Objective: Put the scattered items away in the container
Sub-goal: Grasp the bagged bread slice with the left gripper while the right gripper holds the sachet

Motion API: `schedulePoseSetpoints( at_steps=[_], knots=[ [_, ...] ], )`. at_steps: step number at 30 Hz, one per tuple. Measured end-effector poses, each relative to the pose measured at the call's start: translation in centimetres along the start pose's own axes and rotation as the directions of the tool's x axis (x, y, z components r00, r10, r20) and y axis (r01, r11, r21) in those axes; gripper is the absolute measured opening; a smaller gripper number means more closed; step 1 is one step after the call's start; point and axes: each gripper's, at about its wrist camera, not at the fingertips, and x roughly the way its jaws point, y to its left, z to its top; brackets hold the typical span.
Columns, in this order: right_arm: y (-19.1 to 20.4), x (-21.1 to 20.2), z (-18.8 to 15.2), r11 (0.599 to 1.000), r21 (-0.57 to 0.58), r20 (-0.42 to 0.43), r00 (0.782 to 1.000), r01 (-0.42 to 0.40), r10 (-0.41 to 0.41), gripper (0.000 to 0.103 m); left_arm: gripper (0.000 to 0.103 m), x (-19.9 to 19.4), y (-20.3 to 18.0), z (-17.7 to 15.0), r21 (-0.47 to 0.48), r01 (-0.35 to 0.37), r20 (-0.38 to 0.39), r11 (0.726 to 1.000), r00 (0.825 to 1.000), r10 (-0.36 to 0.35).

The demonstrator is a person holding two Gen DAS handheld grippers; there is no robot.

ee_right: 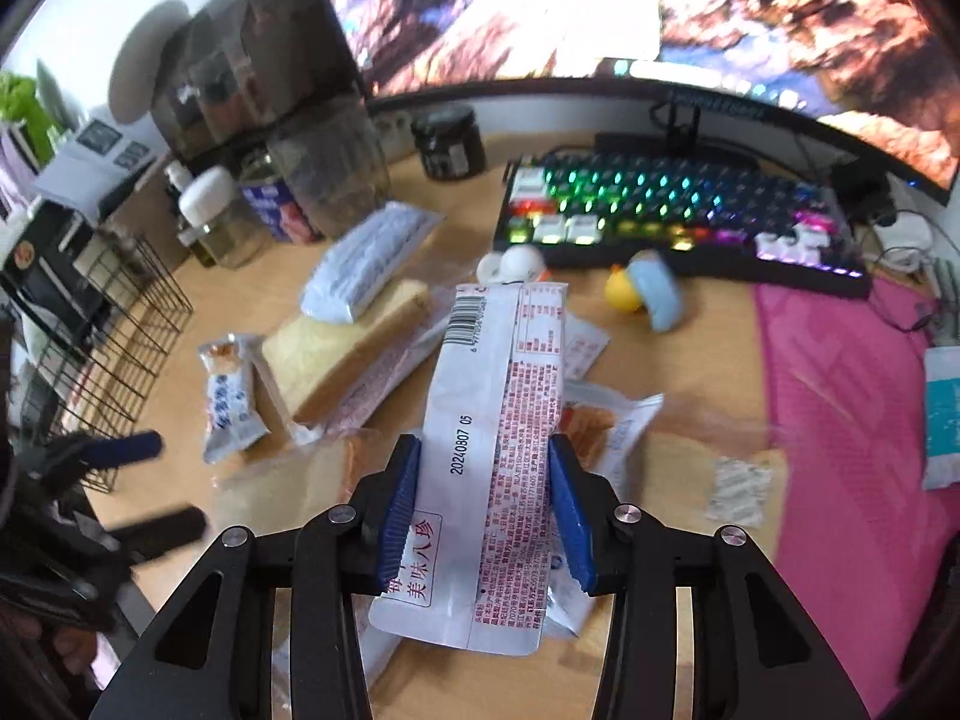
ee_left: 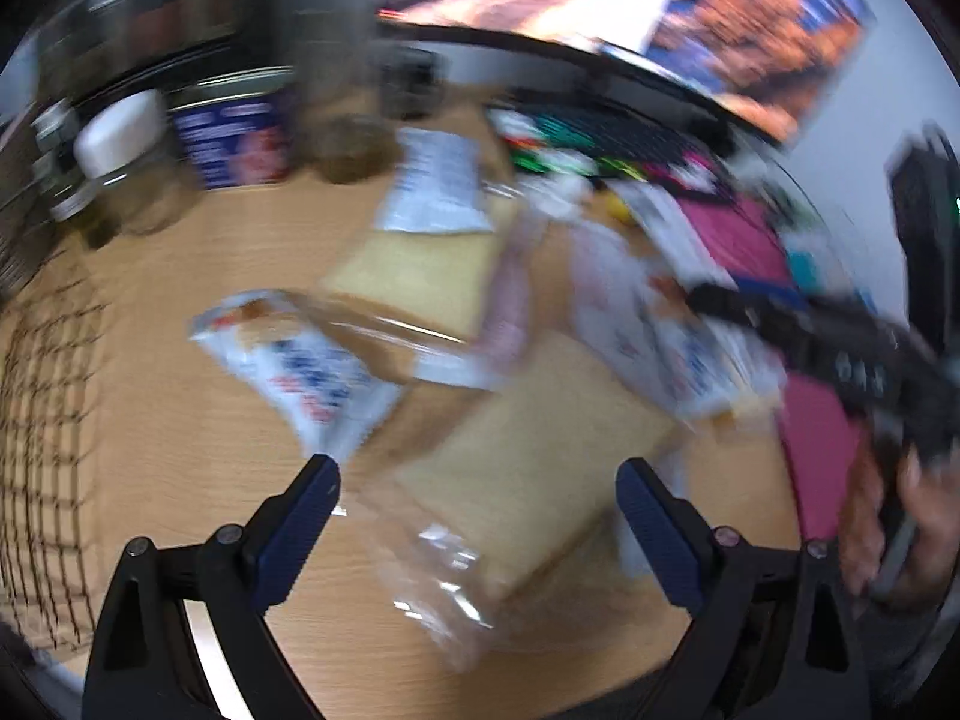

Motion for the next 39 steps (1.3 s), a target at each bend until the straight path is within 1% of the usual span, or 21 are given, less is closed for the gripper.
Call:
schedulePoseSetpoints(
  at_steps=[2, 5, 9, 11, 12, 16, 20, 23, 28, 30, 33, 35, 36, 37, 38, 39],
  knots=[
    [-0.3, -0.8, -0.2, 1.0, 0.008, 0.009, 1.0, -0.003, 0.003, 0.044, 0.093, 0.6, -1.0, -0.2, 0.058, 0.034, -0.036, 0.998, 0.999, -0.032],
    [-0.7, -1.4, -0.8, 0.999, 0.022, 0.014, 1.0, -0.023, 0.023, 0.044, 0.093, 2.0, -1.3, -0.3, 0.121, 0.063, -0.091, 0.991, 0.994, -0.052],
    [-1.3, -1.6, -1.4, 0.999, 0.035, 0.016, 0.999, -0.042, 0.041, 0.044, 0.093, 3.2, -0.7, 0.3, 0.171, 0.102, -0.142, 0.98, 0.987, -0.078],
    [-1.4, -1.6, -1.6, 0.998, 0.044, 0.019, 0.999, -0.05, 0.05, 0.044, 0.093, 3.6, -0.5, 0.7, 0.183, 0.153, -0.159, 0.971, 0.979, -0.124],
    [-1.5, -1.6, -1.6, 0.998, 0.045, 0.02, 0.998, -0.052, 0.051, 0.044, 0.093, 3.8, -0.4, 0.9, 0.193, 0.16, -0.169, 0.968, 0.977, -0.128],
    [-1.8, -1.6, -1.4, 0.997, 0.053, 0.026, 0.998, -0.055, 0.054, 0.044, 0.093, 4.1, -0.3, 1.3, 0.235, 0.187, -0.187, 0.954, 0.972, -0.144],
    [-1.9, -1.4, -1.2, 0.997, 0.053, 0.023, 0.998, -0.06, 0.059, 0.044, 0.094, 4.6, 0.2, 1.7, 0.238, 0.22, -0.207, 0.946, 0.963, -0.172],
    [-1.8, -1.1, -1.1, 0.996, 0.056, 0.021, 0.997, -0.073, 0.072, 0.044, 0.096, 5.5, 0.1, 1.9, 0.236, 0.243, -0.225, 0.941, 0.956, -0.191],
    [-1.8, -0.6, -1.0, 0.995, 0.06, 0.012, 0.997, -0.081, 0.08, 0.044, 0.102, 6.6, -0.2, 1.8, 0.245, 0.25, -0.232, 0.937, 0.953, -0.193],
    [-1.9, -0.5, -0.9, 0.995, 0.065, 0.012, 0.997, -0.079, 0.078, 0.044, 0.102, 6.7, -0.5, 1.8, 0.264, 0.243, -0.206, 0.934, 0.96, -0.191],
    [-2.0, -0.5, -0.9, 0.995, 0.065, 0.015, 0.997, -0.079, 0.078, 0.044, 0.102, 6.9, -0.9, 1.8, 0.297, 0.25, -0.193, 0.922, 0.961, -0.198],
    [-2.1, -0.5, -0.9, 0.994, 0.067, 0.015, 0.997, -0.081, 0.08, 0.044, 0.101, 7.1, -1.0, 2.0, 0.295, 0.248, -0.195, 0.923, 0.961, -0.195],
    [-2.1, -0.5, -0.9, 0.994, 0.067, 0.015, 0.997, -0.081, 0.08, 0.044, 0.1, 7.1, -1.0, 2.1, 0.279, 0.239, -0.193, 0.93, 0.963, -0.19],
    [-2.1, -0.5, -0.8, 0.994, 0.068, 0.016, 0.996, -0.084, 0.083, 0.044, 0.094, 7.0, -1.0, 2.1, 0.267, 0.226, -0.185, 0.937, 0.966, -0.181],
    [-2.1, -0.6, -0.8, 0.994, 0.071, 0.019, 0.996, -0.086, 0.085, 0.044, 0.081, 6.8, -1.0, 2.2, 0.258, 0.226, -0.183, 0.939, 0.966, -0.183],
    [-2.2, -0.7, -0.9, 0.993, 0.075, 0.023, 0.996, -0.087, 0.086, 0.044, 0.078, 6.6, -0.8, 2.3, 0.237, 0.242, -0.188, 0.941, 0.962, -0.2]
  ],
)
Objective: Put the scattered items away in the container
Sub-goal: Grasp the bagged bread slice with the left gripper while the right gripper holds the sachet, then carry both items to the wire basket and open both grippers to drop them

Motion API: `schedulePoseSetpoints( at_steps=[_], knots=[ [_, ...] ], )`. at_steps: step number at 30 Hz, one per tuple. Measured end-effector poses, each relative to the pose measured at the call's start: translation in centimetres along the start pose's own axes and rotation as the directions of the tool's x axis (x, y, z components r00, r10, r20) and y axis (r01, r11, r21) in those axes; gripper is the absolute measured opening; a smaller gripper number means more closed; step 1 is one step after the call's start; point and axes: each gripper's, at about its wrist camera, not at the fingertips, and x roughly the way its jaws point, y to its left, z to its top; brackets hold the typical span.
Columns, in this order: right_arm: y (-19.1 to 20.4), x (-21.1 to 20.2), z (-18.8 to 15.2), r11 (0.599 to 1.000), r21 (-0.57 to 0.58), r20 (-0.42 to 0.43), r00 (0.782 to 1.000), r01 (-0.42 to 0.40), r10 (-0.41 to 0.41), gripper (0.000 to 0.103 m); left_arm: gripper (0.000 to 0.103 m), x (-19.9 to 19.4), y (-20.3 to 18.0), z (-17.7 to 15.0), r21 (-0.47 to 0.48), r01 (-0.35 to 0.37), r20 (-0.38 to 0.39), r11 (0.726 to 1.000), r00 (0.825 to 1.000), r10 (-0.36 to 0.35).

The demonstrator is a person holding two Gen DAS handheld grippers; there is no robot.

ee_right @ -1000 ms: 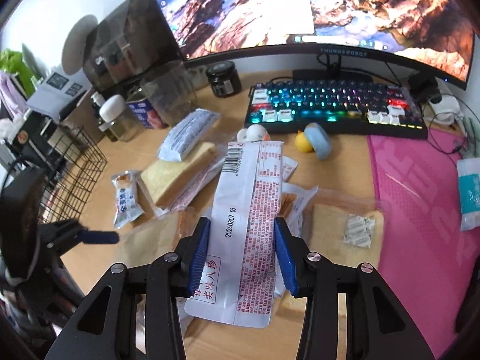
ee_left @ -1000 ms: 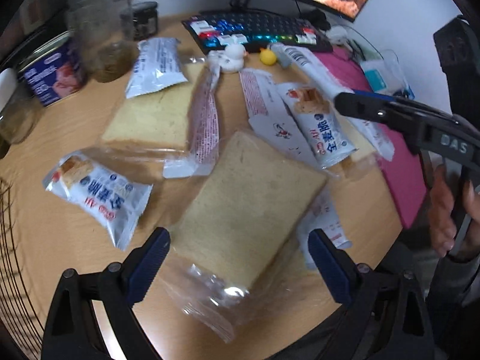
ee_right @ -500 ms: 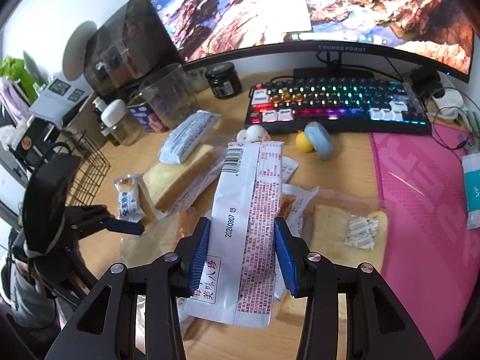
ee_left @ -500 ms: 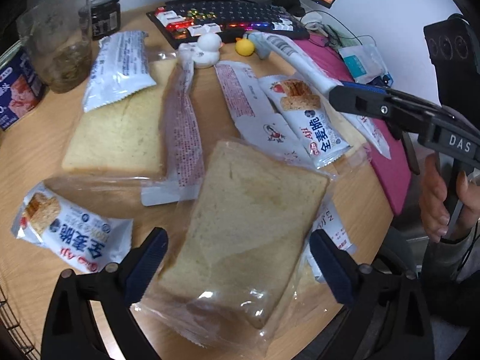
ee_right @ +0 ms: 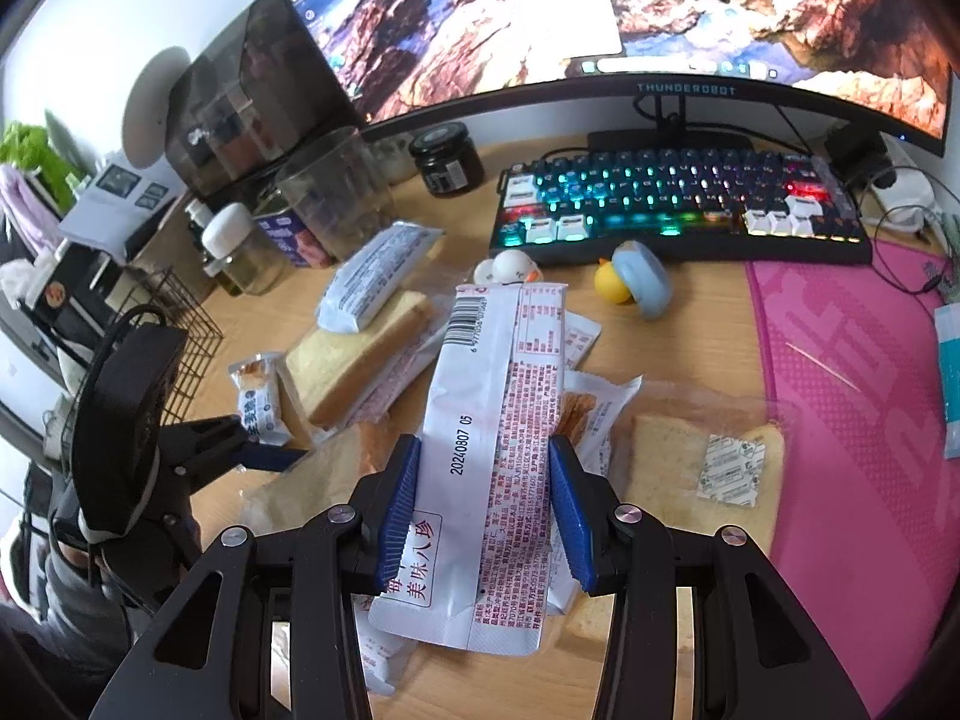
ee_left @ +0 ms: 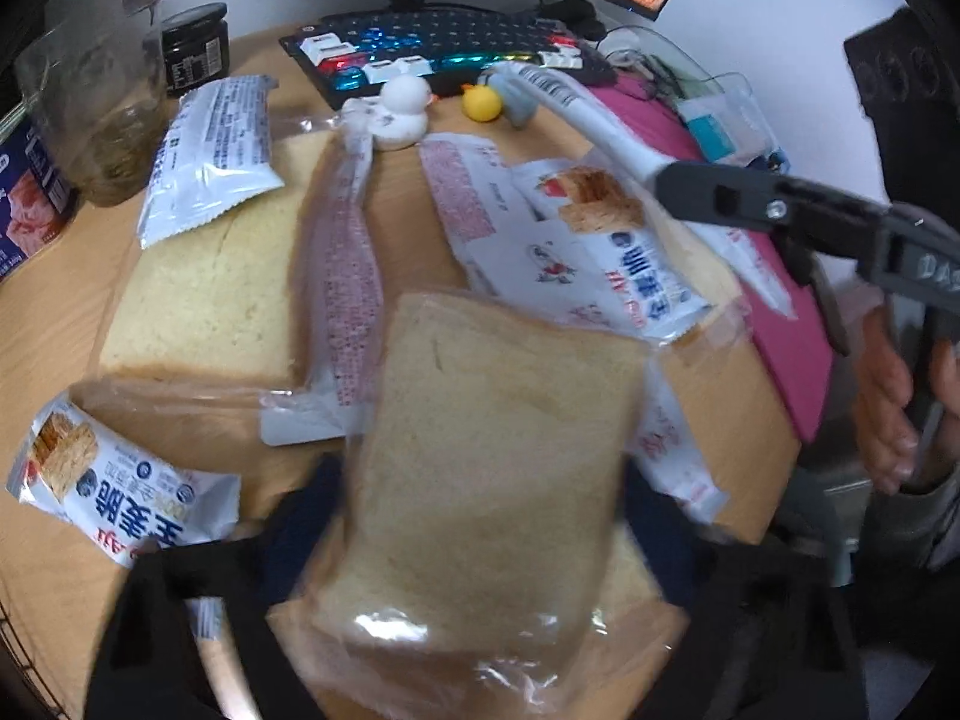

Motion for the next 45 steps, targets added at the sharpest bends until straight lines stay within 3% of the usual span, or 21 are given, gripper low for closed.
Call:
schedulePoseSetpoints(
  at_steps=[5, 13, 17, 21, 24, 27, 30, 33, 37, 40, 45],
  knots=[
    [-0.2, -0.4, -0.1, 1.0, 0.006, 0.009, 1.0, -0.002, 0.002, 0.044, 0.072, -1.3, 0.1, -0.2, -0.026, -0.094, 0.06, 0.995, 0.994, 0.096],
    [0.5, -1.3, -0.3, 1.0, -0.012, 0.031, 0.999, -0.015, 0.015, 0.044, 0.072, -6.7, -0.9, -0.4, -0.064, -0.121, 0.184, 0.991, 0.974, 0.131],
    [2.0, -2.3, 0.1, 0.999, -0.04, 0.055, 0.998, -0.027, 0.029, 0.044, 0.072, -10.7, -0.8, -1.0, -0.119, -0.132, 0.271, 0.984, 0.949, 0.16],
    [5.7, -3.1, 1.2, 0.992, -0.107, 0.081, 0.994, -0.063, 0.072, 0.044, 0.072, -15.1, 0.3, -2.3, -0.212, -0.157, 0.353, 0.965, 0.908, 0.225],
    [10.2, -3.1, 2.4, 0.975, -0.194, 0.092, 0.987, -0.113, 0.133, 0.044, 0.072, -19.6, 2.3, -4.8, -0.311, -0.194, 0.398, 0.93, 0.863, 0.313],
    [16.6, -2.2, 3.5, 0.937, -0.299, 0.082, 0.973, -0.183, 0.216, 0.044, 0.072, -23.7, 5.0, -8.0, -0.422, -0.243, 0.408, 0.874, 0.81, 0.422],
    [22.6, -0.8, 3.6, 0.894, -0.376, 0.051, 0.958, -0.244, 0.283, 0.044, 0.072, -26.9, 8.1, -12.1, -0.535, -0.286, 0.374, 0.795, 0.764, 0.526],
    [29.4, 1.8, 3.3, 0.845, -0.435, -0.01, 0.94, -0.311, 0.34, 0.044, 0.072, -29.0, 11.7, -15.6, -0.63, -0.315, 0.318, 0.71, 0.729, 0.606],
    [36.4, 5.0, 2.2, 0.801, -0.493, -0.077, 0.934, -0.339, 0.348, 0.044, 0.072, -30.5, 15.3, -18.9, -0.691, -0.312, 0.278, 0.652, 0.718, 0.638],
    [40.4, 7.3, 1.4, 0.786, -0.524, -0.114, 0.942, -0.328, 0.317, 0.044, 0.072, -30.8, 17.5, -20.1, -0.705, -0.297, 0.269, 0.644, 0.728, 0.631],
    [43.1, 10.3, 0.8, 0.798, -0.527, -0.136, 0.956, -0.293, 0.261, 0.044, 0.074, -30.9, 19.8, -21.2, -0.724, -0.269, 0.267, 0.635, 0.74, 0.617]
  ],
)
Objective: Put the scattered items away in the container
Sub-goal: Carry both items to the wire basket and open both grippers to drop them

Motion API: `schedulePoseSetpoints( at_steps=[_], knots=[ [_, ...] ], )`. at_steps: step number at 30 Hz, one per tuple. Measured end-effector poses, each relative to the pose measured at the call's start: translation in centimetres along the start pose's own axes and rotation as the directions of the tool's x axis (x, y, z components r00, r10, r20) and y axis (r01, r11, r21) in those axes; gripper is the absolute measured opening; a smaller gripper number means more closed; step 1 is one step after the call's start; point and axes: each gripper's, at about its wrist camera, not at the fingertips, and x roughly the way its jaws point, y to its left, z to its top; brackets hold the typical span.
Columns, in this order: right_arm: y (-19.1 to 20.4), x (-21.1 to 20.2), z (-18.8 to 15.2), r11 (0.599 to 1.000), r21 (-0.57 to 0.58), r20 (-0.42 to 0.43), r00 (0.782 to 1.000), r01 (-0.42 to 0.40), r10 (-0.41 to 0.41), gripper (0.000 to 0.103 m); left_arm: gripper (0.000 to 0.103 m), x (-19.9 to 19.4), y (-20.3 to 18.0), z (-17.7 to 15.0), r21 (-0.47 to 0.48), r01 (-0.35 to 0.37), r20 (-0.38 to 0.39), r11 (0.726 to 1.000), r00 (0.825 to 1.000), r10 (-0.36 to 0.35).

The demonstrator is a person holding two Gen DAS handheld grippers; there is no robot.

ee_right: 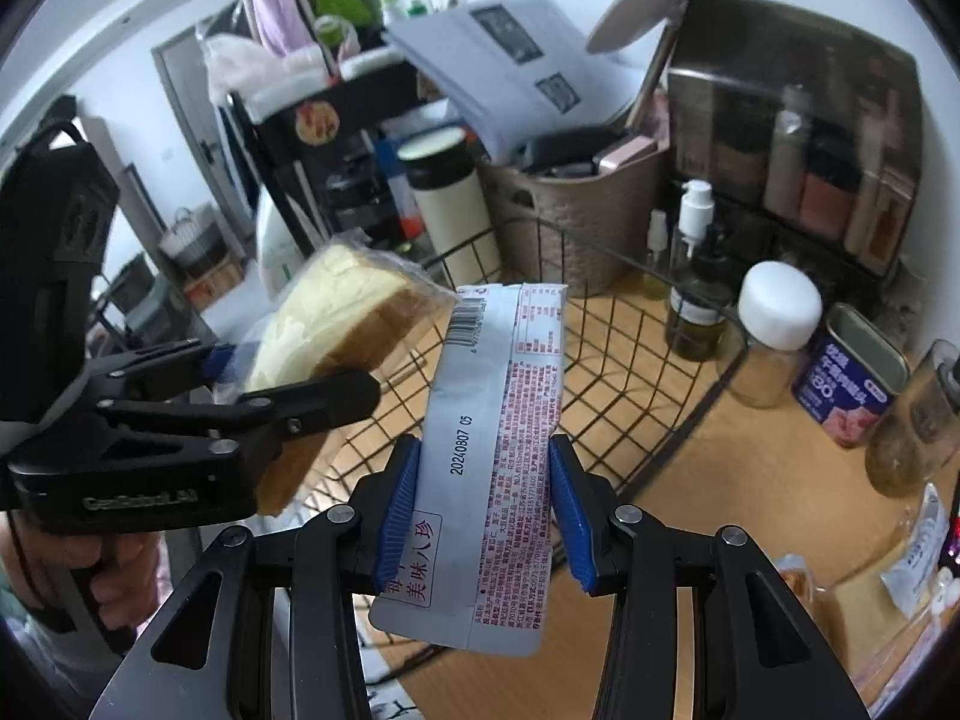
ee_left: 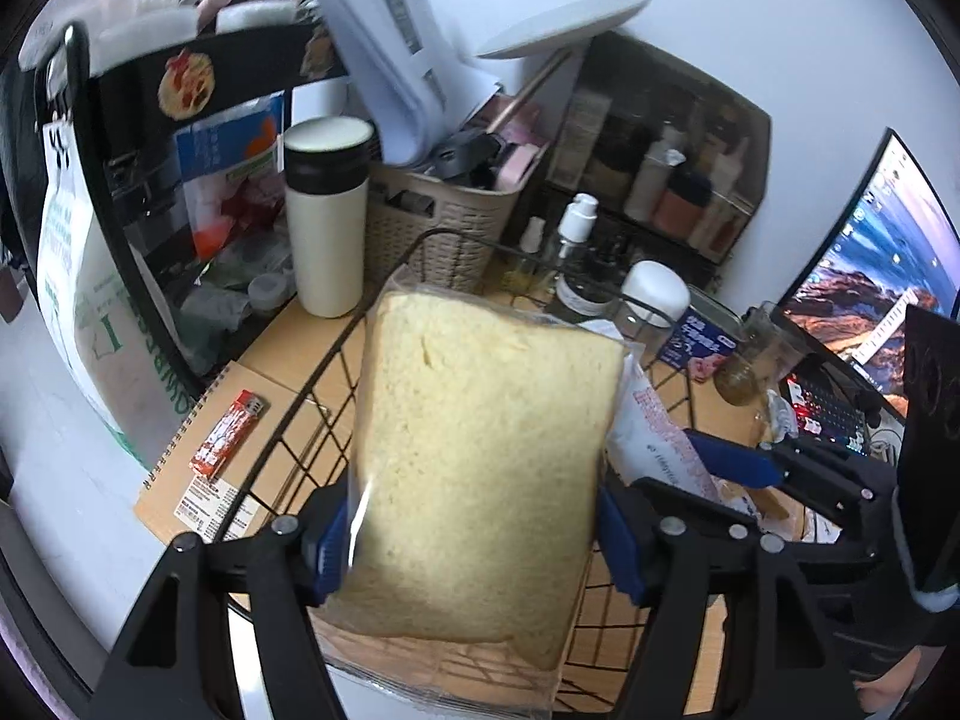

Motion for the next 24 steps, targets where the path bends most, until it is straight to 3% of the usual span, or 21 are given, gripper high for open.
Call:
schedulePoseSetpoints(
  at_steps=[7, 13, 24],
  knots=[
    [-0.3, 1.3, 0.1, 1.0, 0.024, -0.015, 1.0, 0.012, -0.011, 0.045, 0.078, 1.2, 1.9, 0.0, -0.051, 0.005, -0.024, 0.999, 1.0, -0.007],
    [0.3, 0.8, 0.5, 1.0, -0.001, -0.009, 1.0, 0.023, -0.023, 0.046, 0.079, 0.4, 1.6, 0.1, -0.054, -0.006, 0.009, 0.999, 1.0, 0.007],
    [-0.6, -3.5, -0.5, 0.998, 0.003, 0.044, 0.997, 0.059, -0.059, 0.046, 0.079, -1.8, -3.1, -0.2, 0.019, 0.031, 0.04, 0.999, 0.999, -0.032]
  ],
)
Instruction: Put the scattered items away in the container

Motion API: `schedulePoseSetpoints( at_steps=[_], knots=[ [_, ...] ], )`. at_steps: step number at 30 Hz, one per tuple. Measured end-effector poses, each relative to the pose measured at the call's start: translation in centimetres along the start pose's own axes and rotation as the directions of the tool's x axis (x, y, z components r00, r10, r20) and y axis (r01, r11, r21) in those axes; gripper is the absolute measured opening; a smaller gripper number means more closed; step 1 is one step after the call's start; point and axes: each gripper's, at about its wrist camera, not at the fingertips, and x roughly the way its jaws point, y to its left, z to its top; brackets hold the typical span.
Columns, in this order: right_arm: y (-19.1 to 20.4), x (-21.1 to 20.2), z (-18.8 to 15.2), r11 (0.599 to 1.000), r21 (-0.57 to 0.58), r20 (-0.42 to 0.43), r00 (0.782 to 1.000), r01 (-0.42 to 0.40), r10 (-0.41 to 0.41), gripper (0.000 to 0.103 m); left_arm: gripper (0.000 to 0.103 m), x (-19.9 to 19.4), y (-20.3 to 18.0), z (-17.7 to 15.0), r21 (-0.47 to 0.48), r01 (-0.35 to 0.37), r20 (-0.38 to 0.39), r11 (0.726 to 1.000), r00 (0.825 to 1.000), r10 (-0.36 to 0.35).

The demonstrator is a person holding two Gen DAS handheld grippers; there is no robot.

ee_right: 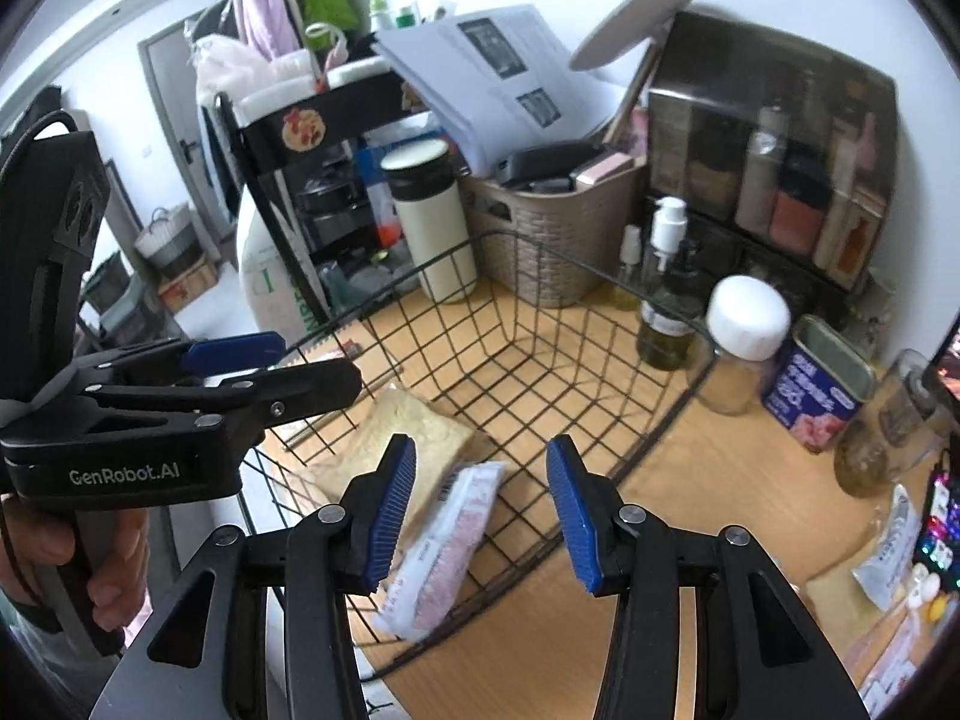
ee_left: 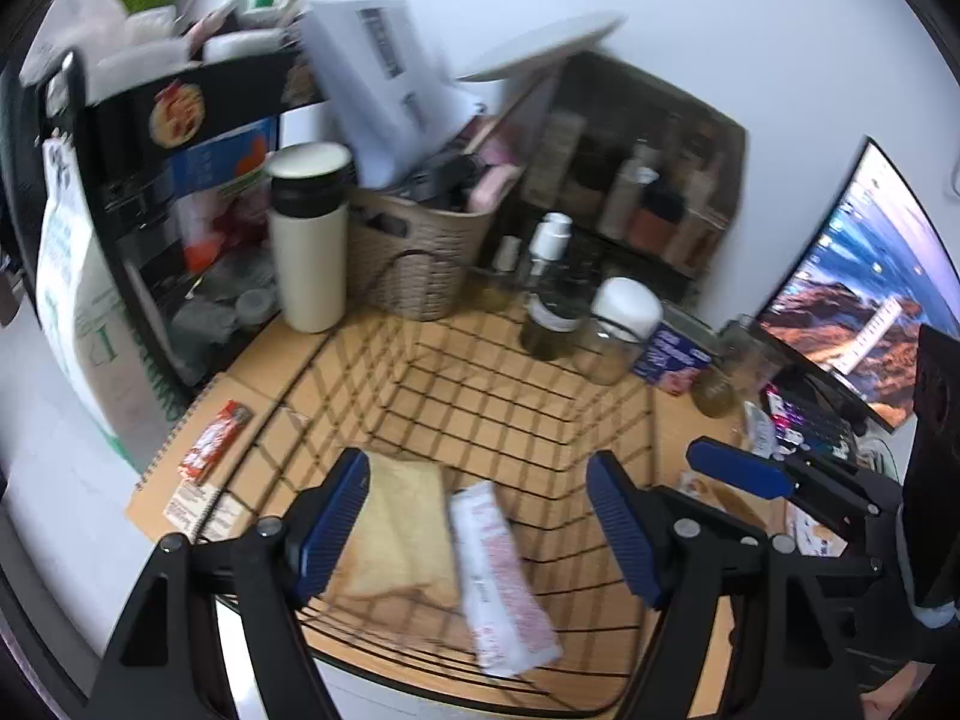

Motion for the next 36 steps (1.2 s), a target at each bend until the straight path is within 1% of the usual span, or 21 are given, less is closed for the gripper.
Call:
schedulePoseSetpoints(
  at_steps=[3, 7, 11, 13, 16, 19, 22, 24, 28, 32, 34, 36],
  knots=[
    [-1.3, -1.9, -1.0, 0.999, 0.012, 0.014, 0.999, 0.034, -0.035, 0.046, 0.079, -0.3, -2.4, -0.2, 0.038, 0.026, 0.001, 0.999, 1.0, -0.026],
    [-4.2, -5.2, -3.0, 0.995, 0.054, 0.027, 0.996, 0.087, -0.088, 0.046, 0.079, 0.0, -6.8, -0.8, 0.101, 0.068, -0.015, 0.993, 0.998, -0.067],
    [-7.9, -9.0, -5.8, 0.976, 0.124, 0.028, 0.983, 0.177, -0.181, 0.046, 0.079, 0.6, -11.8, -1.9, 0.16, 0.109, -0.038, 0.981, 0.994, -0.104],
    [-9.8, -11.0, -7.3, 0.963, 0.165, 0.027, 0.975, 0.215, -0.222, 0.046, 0.079, 1.1, -14.4, -2.7, 0.196, 0.138, -0.058, 0.971, 0.99, -0.129],
    [-12.9, -14.0, -10.0, 0.931, 0.226, 0.011, 0.955, 0.287, -0.297, 0.046, 0.079, 1.6, -18.1, -3.8, 0.242, 0.174, -0.083, 0.955, 0.984, -0.158],
    [-15.8, -16.7, -12.8, 0.891, 0.275, -0.023, 0.929, 0.361, -0.369, 0.046, 0.079, 2.2, -21.4, -5.1, 0.273, 0.205, -0.113, 0.94, 0.977, -0.181],
    [-18.6, -19.2, -15.6, 0.838, 0.308, -0.071, 0.889, 0.45, -0.452, 0.046, 0.079, 2.7, -24.4, -6.5, 0.306, 0.24, -0.146, 0.921, 0.968, -0.203],
    [-20.1, -20.7, -17.2, 0.807, 0.332, -0.093, 0.868, 0.488, -0.487, 0.046, 0.079, 2.8, -26.0, -7.5, 0.327, 0.248, -0.16, 0.912, 0.966, -0.205],
    [-23.1, -23.4, -20.3, 0.749, 0.395, -0.129, 0.839, 0.533, -0.529, 0.047, 0.079, 2.9, -28.0, -8.9, 0.341, 0.261, -0.17, 0.903, 0.962, -0.214],
    [-24.8, -24.7, -22.4, 0.723, 0.426, -0.153, 0.831, 0.544, -0.535, 0.047, 0.079, 3.4, -29.6, -9.9, 0.355, 0.274, -0.2, 0.894, 0.956, -0.214],
    [-25.5, -25.0, -23.2, 0.718, 0.433, -0.166, 0.831, 0.545, -0.53, 0.047, 0.079, 3.7, -30.3, -10.4, 0.368, 0.271, -0.213, 0.889, 0.956, -0.203],
    [-25.9, -25.0, -23.8, 0.716, 0.439, -0.174, 0.833, 0.543, -0.525, 0.047, 0.079, 4.3, -30.9, -11.0, 0.375, 0.277, -0.236, 0.884, 0.951, -0.198]
  ],
)
